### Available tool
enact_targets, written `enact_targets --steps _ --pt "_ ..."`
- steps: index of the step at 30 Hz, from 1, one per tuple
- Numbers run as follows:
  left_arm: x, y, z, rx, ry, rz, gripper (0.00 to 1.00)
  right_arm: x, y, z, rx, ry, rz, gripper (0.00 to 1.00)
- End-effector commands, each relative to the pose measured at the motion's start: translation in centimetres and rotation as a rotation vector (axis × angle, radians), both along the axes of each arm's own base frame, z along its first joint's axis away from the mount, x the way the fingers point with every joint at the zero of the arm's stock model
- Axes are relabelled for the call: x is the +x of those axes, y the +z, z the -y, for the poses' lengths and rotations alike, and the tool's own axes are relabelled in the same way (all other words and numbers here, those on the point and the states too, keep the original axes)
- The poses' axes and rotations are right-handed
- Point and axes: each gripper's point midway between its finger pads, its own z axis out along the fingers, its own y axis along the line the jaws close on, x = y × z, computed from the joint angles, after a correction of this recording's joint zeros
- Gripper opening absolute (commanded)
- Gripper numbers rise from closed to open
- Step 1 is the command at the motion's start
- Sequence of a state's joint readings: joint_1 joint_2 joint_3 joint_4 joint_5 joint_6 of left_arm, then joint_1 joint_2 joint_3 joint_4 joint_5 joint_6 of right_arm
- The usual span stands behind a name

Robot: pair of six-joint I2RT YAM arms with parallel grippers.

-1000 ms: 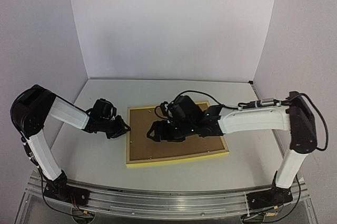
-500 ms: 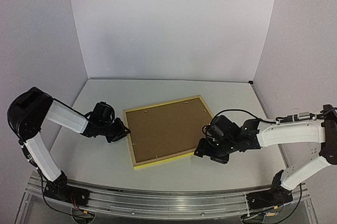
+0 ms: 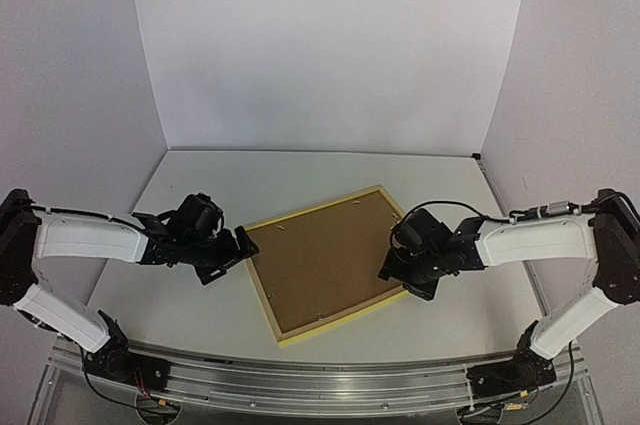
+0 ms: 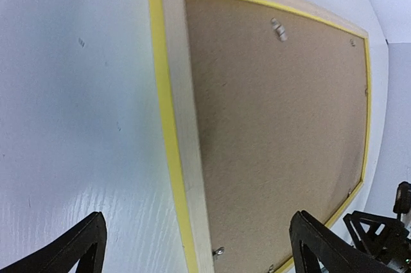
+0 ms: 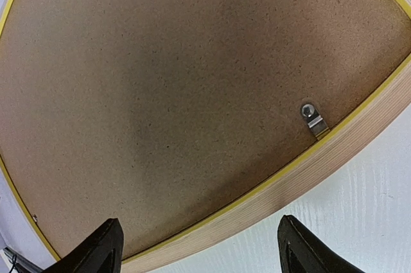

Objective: Put the photo into the frame
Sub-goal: Adjust the photo frame at the center of the board.

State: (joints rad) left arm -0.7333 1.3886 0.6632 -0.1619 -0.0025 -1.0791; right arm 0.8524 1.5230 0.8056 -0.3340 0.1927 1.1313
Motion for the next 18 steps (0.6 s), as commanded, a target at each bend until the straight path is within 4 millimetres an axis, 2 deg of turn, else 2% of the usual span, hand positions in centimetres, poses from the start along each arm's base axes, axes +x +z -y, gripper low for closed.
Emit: enact_targets --steps 1,2,3,4,9,11,14,18 --pt "4.7 7.8 0.9 0.109 -0.111 0.275 1.00 -0.2 0.3 1.1 0.031 -0.090 0.007 0.80" --pt "5.9 8.6 1.8 0.107 -0.159 0.302 1.00 -0.4 0.0 1.5 0.026 -0.107 0.006 0.80" --pt "7.3 8.5 2.7 0.117 -0.234 0.318 1.00 -0.4 -0.2 1.9 0.018 -0.123 0.009 0.80" --pt "8.3 9.2 4.2 0.090 -0.313 0.338 1.00 -0.4 -0.4 2.2 0.015 -0.137 0.009 0.80" --pt "14.6 5.8 7.6 0.047 -0.538 0.332 1.00 0.7 -0.1 2.1 0.025 -0.158 0.049 0.80" --pt "16.0 5.4 9.2 0.015 -0.643 0.356 0.98 1.0 -0.2 2.0 0.025 -0.168 0.053 0.80" --pt "17.4 3.4 10.6 0.037 -0.748 0.364 0.93 1.3 -0.8 1.9 0.024 -0.184 0.043 0.80" --pt "19.1 1.3 11.2 0.093 -0.807 0.349 0.89 1.7 -1.6 1.4 0.030 -0.199 0.029 0.80"
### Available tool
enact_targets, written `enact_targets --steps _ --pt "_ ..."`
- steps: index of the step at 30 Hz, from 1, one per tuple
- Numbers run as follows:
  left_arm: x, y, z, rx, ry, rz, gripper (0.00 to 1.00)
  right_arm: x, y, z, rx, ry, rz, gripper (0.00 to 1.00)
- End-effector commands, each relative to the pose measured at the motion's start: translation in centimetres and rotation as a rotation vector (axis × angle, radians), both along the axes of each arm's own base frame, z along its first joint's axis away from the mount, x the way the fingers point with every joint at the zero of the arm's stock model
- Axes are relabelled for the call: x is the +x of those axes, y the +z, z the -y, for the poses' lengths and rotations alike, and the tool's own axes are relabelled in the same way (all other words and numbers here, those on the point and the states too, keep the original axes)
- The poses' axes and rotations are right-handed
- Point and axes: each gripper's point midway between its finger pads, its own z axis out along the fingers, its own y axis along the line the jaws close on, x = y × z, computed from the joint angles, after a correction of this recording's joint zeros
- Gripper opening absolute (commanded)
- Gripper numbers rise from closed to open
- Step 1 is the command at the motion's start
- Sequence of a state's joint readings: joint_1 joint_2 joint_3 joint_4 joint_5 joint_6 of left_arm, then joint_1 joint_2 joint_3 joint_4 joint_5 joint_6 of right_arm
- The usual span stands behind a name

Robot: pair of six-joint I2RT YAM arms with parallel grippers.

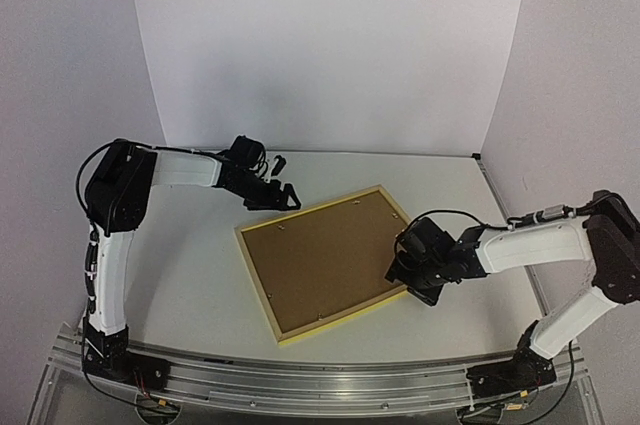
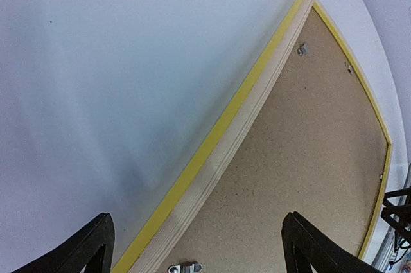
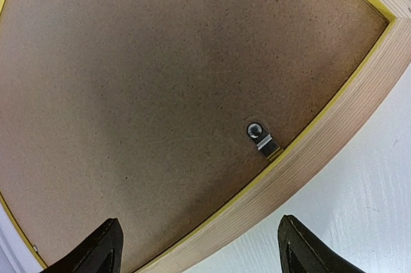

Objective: Put the photo into the frame
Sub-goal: Adjust the photo frame at the center of the board.

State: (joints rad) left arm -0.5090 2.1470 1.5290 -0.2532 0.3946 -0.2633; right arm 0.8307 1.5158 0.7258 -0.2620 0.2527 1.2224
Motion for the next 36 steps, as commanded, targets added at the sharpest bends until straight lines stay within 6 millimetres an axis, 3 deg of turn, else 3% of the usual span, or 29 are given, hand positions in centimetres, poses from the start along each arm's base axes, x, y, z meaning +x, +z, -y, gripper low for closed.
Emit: enact_targets --steps 1,7,14,19,22,25,26,28,30,31,36 --pt "0.9 0.7 2.2 0.028 -0.180 0.074 0.87 1.3 -0.2 -0.7 0.029 -0.072 0.011 0.80" --pt "1.8 -2.5 2.6 0.085 -0.254 0.064 0.77 1.6 -1.1 -0.6 0.024 -0.086 -0.006 0.79" --pt "1.1 -5.6 2.3 0.130 -0.288 -0.005 0.49 2.2 -1.4 -0.6 0.017 -0.086 -0.007 0.78" --pt "-0.4 -6.3 1.5 0.126 -0.264 -0.056 0.26 3.6 -1.1 -0.2 0.000 -0.082 0.012 0.74" --pt "-2.0 -6.4 0.4 0.114 -0.190 -0.098 0.16 5.4 -1.0 0.1 -0.023 -0.067 0.028 0.71" --pt "-4.2 -6.2 -0.9 0.081 -0.099 -0.152 0.11 7.8 -1.0 0.5 -0.051 -0.054 0.044 0.65" --pt "-4.4 -5.1 -1.0 0.056 -0.077 -0.135 0.10 8.6 -1.2 0.4 -0.057 -0.044 0.044 0.64" --pt "-7.1 -5.7 -2.4 0.033 -0.013 -0.193 0.08 10.2 -1.7 0.1 -0.047 -0.018 0.025 0.58" --pt "-8.9 -4.6 -3.3 0.021 0.041 -0.186 0.05 12.2 -1.9 -0.8 -0.046 0.028 0.030 0.54" --pt "-10.1 -5.0 -3.8 0.023 0.063 -0.208 0.03 12.8 -2.5 -1.0 -0.054 0.056 0.024 0.53" --pt "-15.1 -4.8 -3.5 0.018 0.137 -0.234 0.00 16.8 -3.9 -3.3 -0.082 0.214 0.051 0.49"
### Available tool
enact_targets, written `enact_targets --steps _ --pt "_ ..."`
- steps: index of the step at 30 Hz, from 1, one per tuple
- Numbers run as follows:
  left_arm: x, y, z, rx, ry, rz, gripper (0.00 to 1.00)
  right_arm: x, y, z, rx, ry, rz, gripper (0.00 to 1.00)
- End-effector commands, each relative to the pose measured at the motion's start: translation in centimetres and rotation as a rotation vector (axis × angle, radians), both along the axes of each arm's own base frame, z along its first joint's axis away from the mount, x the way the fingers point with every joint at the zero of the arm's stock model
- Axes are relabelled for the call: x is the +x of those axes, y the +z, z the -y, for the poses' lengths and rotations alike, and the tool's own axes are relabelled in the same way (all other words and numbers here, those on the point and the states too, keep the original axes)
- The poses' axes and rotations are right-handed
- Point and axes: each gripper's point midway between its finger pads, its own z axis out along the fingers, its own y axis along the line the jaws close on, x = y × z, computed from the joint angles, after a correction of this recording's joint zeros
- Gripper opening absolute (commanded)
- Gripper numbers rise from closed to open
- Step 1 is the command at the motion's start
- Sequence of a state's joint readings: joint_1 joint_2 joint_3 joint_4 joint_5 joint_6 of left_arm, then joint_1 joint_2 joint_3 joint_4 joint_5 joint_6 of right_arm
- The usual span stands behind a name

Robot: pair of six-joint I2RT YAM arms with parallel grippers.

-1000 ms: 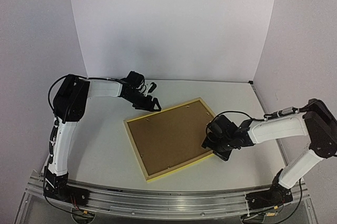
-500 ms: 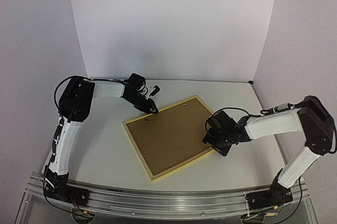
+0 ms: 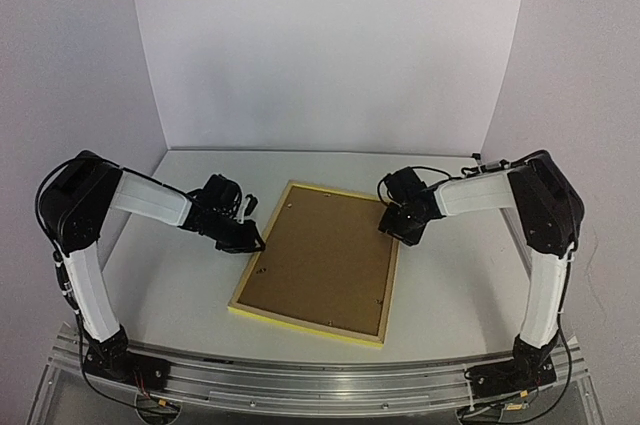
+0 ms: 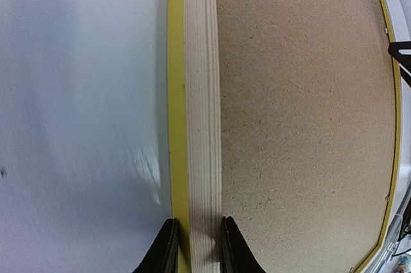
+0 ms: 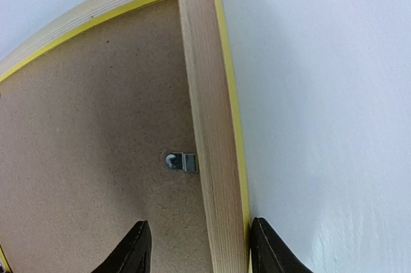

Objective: Put the photo into the frame
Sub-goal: Adjust the photo frame at the center of the board.

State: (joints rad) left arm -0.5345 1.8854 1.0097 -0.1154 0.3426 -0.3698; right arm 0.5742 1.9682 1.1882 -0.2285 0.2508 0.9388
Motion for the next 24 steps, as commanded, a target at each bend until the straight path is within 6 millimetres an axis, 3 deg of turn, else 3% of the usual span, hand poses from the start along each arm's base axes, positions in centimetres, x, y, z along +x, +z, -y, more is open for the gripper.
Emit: enact_targets --steps 1,5,11,12,15,16,20,24 --pt "-5.5 -0.3 2.1 -0.043 0.070 -0.088 0.00 1.9 -2.7 -3.6 0.010 0.238 -0.030 0.48" --pt "-7.0 -0.7 2.3 -0.056 0.145 -0.129 0.00 3.4 -2.9 -4.7 0.005 0.290 -0.011 0.48" --pt "-7.4 0.8 0.7 -0.047 0.227 -0.104 0.04 5.0 -1.8 -3.6 -0.030 0.303 0.028 0.56" --pt "-7.3 1.2 0.7 -0.048 0.230 -0.097 0.08 5.3 -1.1 -3.2 -0.046 0.302 0.041 0.59" --pt "-6.8 2.2 1.0 -0.061 0.233 -0.083 0.35 5.9 1.4 -1.4 -0.120 0.282 0.087 0.71" --pt "-6.6 2.7 1.2 -0.070 0.235 -0.075 0.39 5.9 2.3 -0.8 -0.147 0.276 0.099 0.73" --pt "-5.6 3.9 0.7 -0.052 0.280 -0.038 0.49 4.8 6.2 -0.2 -0.140 0.289 0.143 0.78" --pt "-4.6 4.8 -0.3 -0.003 0.321 0.005 0.52 1.3 7.5 -3.0 0.016 0.406 0.113 0.79"
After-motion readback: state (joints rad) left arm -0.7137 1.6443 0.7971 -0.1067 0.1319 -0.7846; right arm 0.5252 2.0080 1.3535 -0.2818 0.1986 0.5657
